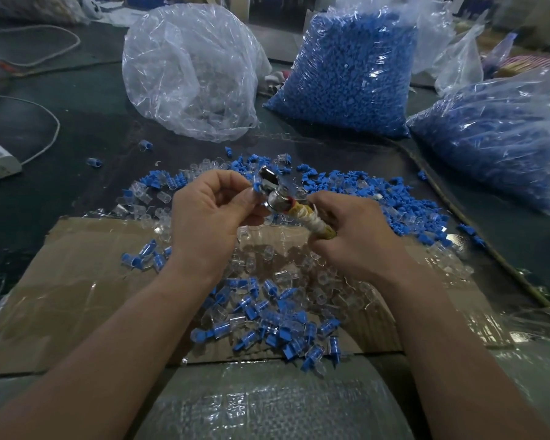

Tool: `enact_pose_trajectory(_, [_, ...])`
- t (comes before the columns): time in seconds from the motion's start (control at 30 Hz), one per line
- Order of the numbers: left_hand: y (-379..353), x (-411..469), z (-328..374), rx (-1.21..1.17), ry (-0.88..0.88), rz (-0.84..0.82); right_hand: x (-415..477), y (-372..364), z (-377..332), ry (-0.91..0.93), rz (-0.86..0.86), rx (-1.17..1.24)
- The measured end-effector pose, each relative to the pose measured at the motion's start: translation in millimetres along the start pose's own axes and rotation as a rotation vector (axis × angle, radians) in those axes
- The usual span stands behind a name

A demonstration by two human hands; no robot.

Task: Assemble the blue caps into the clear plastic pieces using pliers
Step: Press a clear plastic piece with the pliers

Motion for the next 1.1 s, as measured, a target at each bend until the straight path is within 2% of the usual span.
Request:
enact_pose_trajectory(0.57, [2.7,0.9,-0.4,0.039,0.035,0.0,0.3,-3.6,-1.1,-0.02,0.001,-0.024])
enact_pose_trajectory(0.8, [5.7,1.4,-0.8,0.032,0.1,-0.032,-0.5,14.3,11.8,-0.059,0.162,0.053])
enact_pose_trajectory(0.93, [1.4,1.1,1.4,0.08,0.132,-0.168,0.4,22.2,42.9,-0.256,0.19,0.025])
enact_pose_trajectory(1.1, [-21.6,-12.6,2.4,0.146,0.165,-0.53,-1.2,20.5,77.2,-0.492,0.077,-0.162])
Point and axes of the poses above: each hand's wrist, its own x-axis towards the middle knuckle, its own y-axis out of the back of the hand, z = x × y, the point moved 6 cm from there along x, towards the middle knuckle, and after that the axes turned 3 degrees about x, right-handed, at the moved point
